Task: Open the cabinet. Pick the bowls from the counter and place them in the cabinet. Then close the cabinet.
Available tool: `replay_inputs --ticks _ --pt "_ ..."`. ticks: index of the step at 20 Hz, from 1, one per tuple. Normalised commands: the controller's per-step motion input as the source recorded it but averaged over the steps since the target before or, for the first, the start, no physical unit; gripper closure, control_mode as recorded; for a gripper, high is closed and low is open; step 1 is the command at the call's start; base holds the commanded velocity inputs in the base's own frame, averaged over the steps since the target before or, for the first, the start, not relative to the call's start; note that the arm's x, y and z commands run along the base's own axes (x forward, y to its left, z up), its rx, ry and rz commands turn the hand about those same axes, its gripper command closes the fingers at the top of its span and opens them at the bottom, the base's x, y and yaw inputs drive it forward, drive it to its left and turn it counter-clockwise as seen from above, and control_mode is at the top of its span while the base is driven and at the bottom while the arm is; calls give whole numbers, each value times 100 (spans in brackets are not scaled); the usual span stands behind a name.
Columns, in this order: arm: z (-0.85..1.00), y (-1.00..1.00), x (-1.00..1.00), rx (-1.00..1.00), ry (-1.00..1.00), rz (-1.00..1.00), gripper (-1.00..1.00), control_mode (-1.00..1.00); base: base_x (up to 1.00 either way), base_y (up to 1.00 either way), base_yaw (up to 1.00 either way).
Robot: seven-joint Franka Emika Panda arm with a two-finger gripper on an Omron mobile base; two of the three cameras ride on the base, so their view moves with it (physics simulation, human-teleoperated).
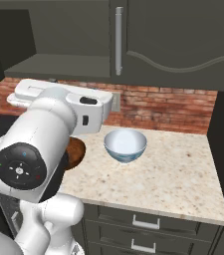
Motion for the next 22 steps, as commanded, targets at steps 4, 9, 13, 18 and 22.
replay_inputs --ticks 4,9,13,18,22 --pt "0 -10 85 0 3 0 -100 -100 0 0 0" --pt "0 -2 93 0 2 0 -100 -100 0 0 0" --pt "0 -11 93 0 7 0 -100 -100 0 0 0" --pt "0 -43 97 2 9 2 -100 -100 0 0 0" --pt "0 -37 77 1 6 3 -100 -100 0 0 0"
